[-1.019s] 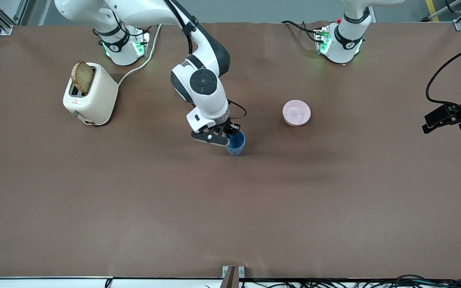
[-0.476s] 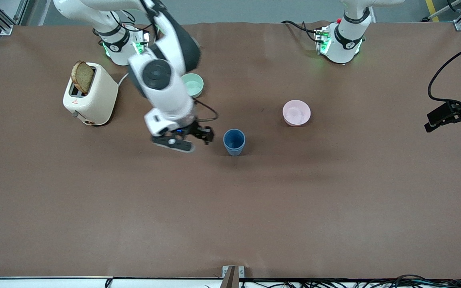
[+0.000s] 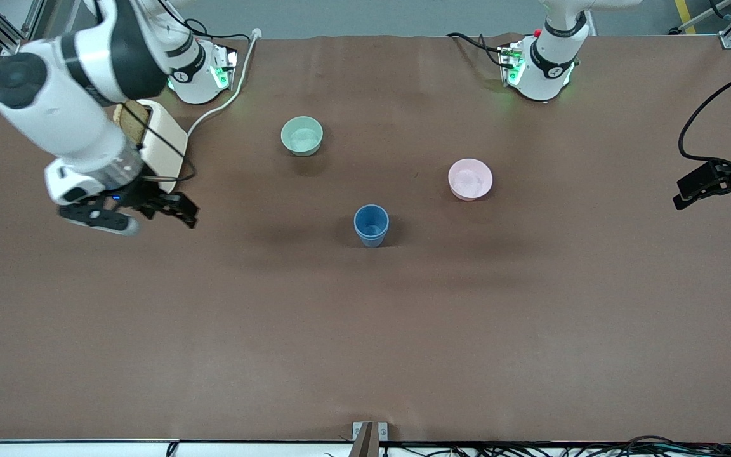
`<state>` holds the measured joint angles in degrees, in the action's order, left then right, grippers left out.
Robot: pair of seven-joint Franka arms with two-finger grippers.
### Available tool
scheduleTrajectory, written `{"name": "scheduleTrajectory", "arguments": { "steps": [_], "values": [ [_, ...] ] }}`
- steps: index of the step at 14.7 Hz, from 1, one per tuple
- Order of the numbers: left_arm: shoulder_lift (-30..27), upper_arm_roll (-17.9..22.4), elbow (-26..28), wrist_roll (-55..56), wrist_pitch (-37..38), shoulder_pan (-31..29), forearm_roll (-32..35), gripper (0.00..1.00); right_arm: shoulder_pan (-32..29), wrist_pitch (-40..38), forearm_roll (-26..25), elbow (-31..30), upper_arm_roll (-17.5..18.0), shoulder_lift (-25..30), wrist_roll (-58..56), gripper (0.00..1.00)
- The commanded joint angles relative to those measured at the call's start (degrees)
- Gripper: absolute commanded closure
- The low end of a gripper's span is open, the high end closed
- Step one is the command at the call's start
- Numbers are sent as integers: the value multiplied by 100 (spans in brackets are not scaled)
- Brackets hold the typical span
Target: Stack blue cups with both arms
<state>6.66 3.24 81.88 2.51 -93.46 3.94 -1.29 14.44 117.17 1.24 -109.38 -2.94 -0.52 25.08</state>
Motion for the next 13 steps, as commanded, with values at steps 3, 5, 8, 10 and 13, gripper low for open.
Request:
{"name": "scheduleTrajectory", "arguments": {
  "steps": [3, 5, 8, 10, 13],
  "values": [
    [-69, -16, 13, -40, 65, -16, 32, 0, -1029, -535, -115, 64, 136, 429, -1090, 0],
    [-69, -16, 13, -40, 65, -7, 41, 0, -1407, -1315, -115, 765, 136, 386, -1731, 0],
    [-60, -112, 13, -31, 47, -112, 50, 0, -1672, -2205, -115, 1750, 136, 359, -2120, 0],
    [-60, -174, 13, -22, 38, -157, 41, 0, -1769, -2854, -168, 2348, 136, 289, -2339, 0],
    [-95, -183, -5, -22, 56, -130, 41, 0, -1839, -3454, -221, 2825, 136, 201, -2472, 0]
  ]
}}
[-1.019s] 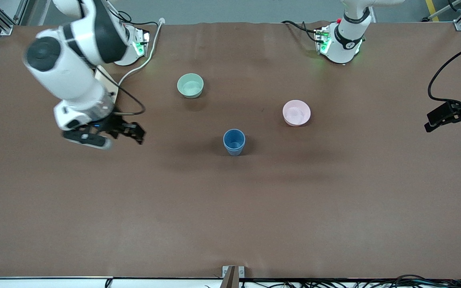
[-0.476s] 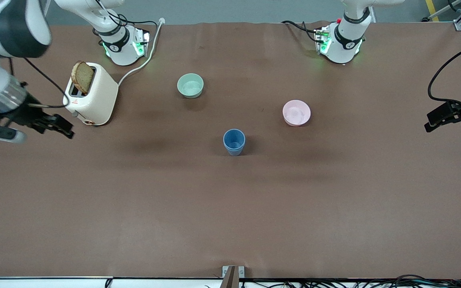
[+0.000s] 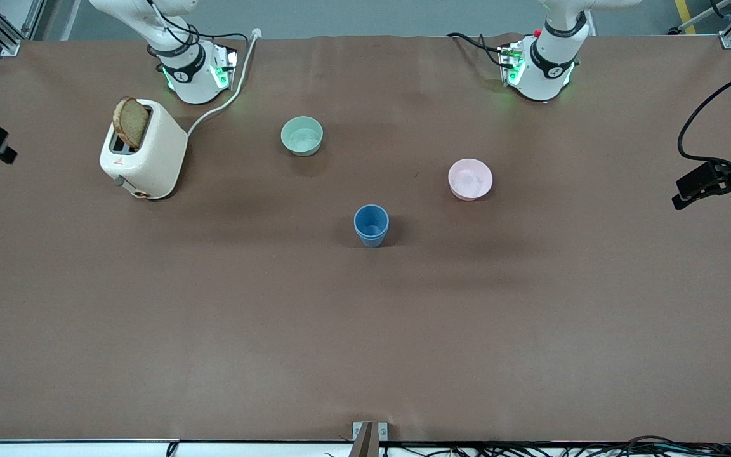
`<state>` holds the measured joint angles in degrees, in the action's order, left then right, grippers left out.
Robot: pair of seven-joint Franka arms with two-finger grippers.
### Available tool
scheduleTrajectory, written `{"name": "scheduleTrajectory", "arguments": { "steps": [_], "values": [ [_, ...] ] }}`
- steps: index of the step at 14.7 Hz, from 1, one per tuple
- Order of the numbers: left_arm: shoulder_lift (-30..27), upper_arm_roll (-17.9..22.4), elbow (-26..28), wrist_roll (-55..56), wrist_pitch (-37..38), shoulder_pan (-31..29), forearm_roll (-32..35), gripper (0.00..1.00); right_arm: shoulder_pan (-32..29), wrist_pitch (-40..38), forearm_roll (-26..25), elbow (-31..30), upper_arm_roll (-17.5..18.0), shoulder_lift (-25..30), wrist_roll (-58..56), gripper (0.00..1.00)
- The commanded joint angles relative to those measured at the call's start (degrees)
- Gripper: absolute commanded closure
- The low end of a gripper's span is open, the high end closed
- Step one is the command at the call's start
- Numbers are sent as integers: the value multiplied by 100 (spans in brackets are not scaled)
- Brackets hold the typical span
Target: Stack blue cups with both arms
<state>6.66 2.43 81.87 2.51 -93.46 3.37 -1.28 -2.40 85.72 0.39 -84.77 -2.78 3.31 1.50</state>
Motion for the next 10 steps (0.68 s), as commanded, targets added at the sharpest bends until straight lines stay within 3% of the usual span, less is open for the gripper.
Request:
{"name": "scheduleTrajectory", "arguments": {
  "steps": [1, 3, 10],
  "values": [
    [-104, -111, -13, -5, 56, -65, 41, 0, -164, -432, -118, 374, 128, -173, -124, 0],
    [-104, -111, -13, 4, 56, -65, 49, 0, -182, -688, -118, 243, 120, -155, -421, 0],
    [-112, -120, -22, 57, 99, -74, 14, 0, -182, -469, -109, 57, 128, -129, -580, 0]
  ]
}}
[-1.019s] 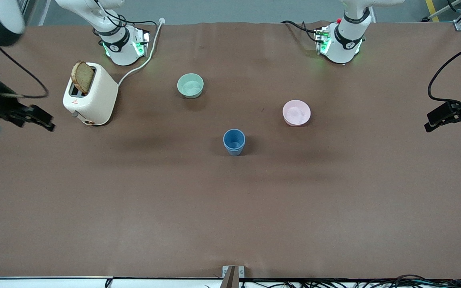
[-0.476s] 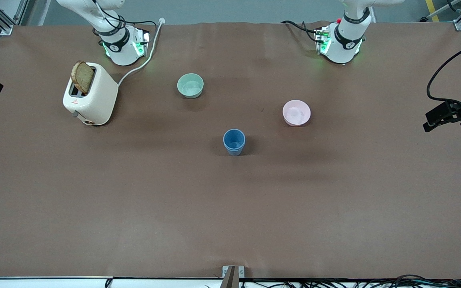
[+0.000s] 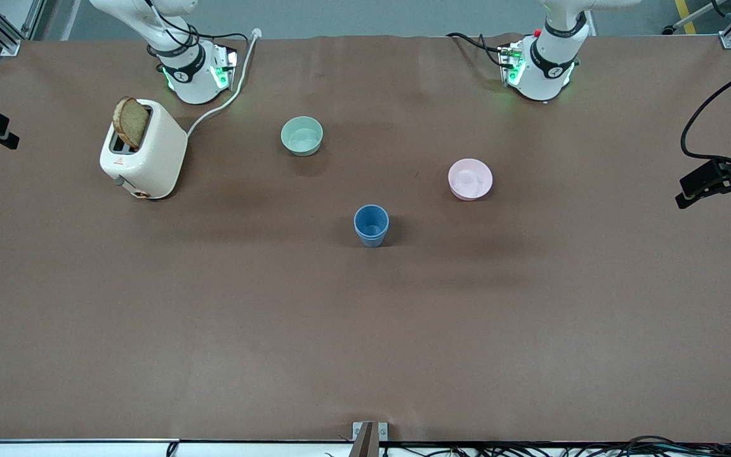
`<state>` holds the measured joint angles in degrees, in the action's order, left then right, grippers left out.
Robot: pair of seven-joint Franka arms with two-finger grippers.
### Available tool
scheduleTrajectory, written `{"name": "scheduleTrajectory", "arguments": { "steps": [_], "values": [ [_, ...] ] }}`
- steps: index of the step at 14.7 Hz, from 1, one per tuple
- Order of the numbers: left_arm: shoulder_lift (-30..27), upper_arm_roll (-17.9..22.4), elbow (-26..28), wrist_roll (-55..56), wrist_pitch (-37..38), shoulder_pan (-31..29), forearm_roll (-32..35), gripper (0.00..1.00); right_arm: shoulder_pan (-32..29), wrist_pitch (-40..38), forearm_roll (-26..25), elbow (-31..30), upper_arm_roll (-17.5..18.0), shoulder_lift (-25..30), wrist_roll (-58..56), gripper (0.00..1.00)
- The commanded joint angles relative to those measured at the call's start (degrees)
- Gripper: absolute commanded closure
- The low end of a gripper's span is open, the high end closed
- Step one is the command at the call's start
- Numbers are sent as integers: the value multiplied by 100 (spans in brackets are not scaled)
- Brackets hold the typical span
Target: Stack blue cups with both arms
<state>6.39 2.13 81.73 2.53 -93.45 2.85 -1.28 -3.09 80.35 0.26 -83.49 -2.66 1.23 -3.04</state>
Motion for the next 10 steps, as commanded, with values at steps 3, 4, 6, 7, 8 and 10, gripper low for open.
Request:
{"name": "scheduleTrajectory", "arguments": {
  "steps": [3, 4, 6, 7, 8, 10],
  "values": [
    [-85, -151, -8, 72, 108, -21, 23, 0, -112, 155, -96, -80, 117, 79, -127, 0],
    [-85, -152, -8, 63, 108, -21, 14, 0, -112, 182, -87, -80, 117, 79, -127, 0],
    [-94, -160, -8, 72, 108, -21, -3, 0, -112, 200, -96, -80, 117, 70, -127, 0],
    [-94, -160, -8, 72, 108, -21, -3, 0, -112, 200, -87, -80, 117, 70, -127, 0],
    [-94, -160, -8, 72, 117, -30, -12, 0, -112, 209, -87, -80, 117, 79, -127, 0],
    [-94, -160, -8, 63, 178, -47, -12, 0, -112, 209, -87, -80, 125, 79, -127, 0]
  ]
}}
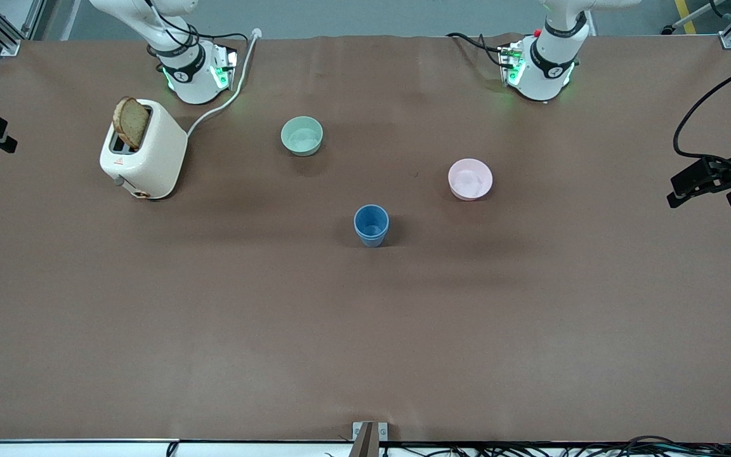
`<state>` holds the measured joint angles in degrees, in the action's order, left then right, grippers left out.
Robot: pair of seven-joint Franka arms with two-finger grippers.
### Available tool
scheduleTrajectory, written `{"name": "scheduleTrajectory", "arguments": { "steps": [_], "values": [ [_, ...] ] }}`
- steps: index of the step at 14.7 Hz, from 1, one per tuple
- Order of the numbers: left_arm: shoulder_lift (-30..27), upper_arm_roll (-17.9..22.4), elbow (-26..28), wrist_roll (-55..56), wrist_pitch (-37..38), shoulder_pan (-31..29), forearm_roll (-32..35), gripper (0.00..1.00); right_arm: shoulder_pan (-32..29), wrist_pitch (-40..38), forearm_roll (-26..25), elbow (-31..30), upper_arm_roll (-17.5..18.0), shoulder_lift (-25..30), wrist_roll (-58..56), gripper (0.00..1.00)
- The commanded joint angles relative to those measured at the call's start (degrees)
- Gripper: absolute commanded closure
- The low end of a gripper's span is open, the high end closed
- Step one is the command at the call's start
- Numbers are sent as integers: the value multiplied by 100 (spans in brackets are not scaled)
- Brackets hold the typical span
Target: Stack blue cups with both arms
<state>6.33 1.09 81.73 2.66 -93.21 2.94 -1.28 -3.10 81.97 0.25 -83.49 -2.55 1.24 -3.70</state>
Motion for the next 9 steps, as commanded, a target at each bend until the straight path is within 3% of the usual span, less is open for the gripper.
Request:
{"name": "scheduleTrajectory", "arguments": {
  "steps": [1, 9],
  "values": [
    [-88, -65, -8, 51, 207, -56, -12, 0, -112, 47, -70, -80, 115, 78, -60, 0],
    [-132, -82, -8, 51, 286, -39, -12, 0, -103, 65, -17, -80, 115, 70, -43, 0]
  ]
}}
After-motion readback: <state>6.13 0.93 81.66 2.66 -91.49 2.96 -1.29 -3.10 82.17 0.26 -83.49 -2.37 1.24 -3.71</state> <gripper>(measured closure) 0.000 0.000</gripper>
